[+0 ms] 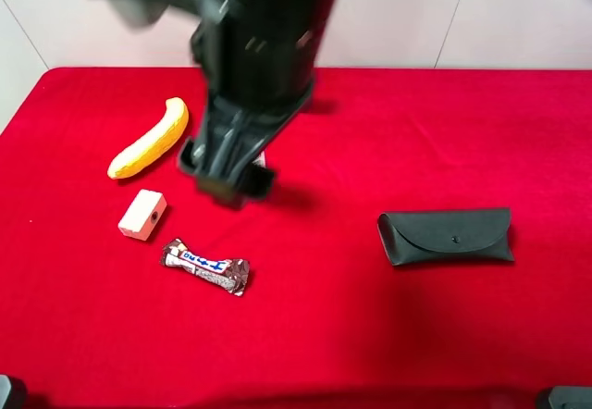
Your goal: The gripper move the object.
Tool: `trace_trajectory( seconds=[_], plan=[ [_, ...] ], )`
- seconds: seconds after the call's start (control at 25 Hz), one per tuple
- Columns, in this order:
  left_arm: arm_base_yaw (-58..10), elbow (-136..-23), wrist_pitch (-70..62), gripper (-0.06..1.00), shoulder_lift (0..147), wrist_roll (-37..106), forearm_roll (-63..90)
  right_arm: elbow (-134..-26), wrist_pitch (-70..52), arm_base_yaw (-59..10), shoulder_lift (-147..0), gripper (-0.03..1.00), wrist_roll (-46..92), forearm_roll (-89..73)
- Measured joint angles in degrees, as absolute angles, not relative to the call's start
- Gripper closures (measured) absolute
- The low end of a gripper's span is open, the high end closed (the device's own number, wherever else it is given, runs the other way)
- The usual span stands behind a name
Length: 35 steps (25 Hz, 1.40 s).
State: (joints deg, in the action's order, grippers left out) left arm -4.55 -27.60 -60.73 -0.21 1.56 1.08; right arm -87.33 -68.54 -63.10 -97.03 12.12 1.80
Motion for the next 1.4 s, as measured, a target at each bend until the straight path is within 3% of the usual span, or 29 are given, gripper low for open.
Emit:
trace_trajectory(
  seconds=[0.36, 1.4],
  plan=[
    [-4.6, -27.6, -60.7, -0.03, -0.2, 1.6, 1.1, -79.3, -69.8, -63.1, -82.4, 0.27, 10.3, 6.0],
    [-4.6, -27.6, -60.7, -0.03, -0.2, 1.6, 1.1, -38.2, -63.7, -63.1, -36.9, 0.27, -8.2, 7.2]
  ],
)
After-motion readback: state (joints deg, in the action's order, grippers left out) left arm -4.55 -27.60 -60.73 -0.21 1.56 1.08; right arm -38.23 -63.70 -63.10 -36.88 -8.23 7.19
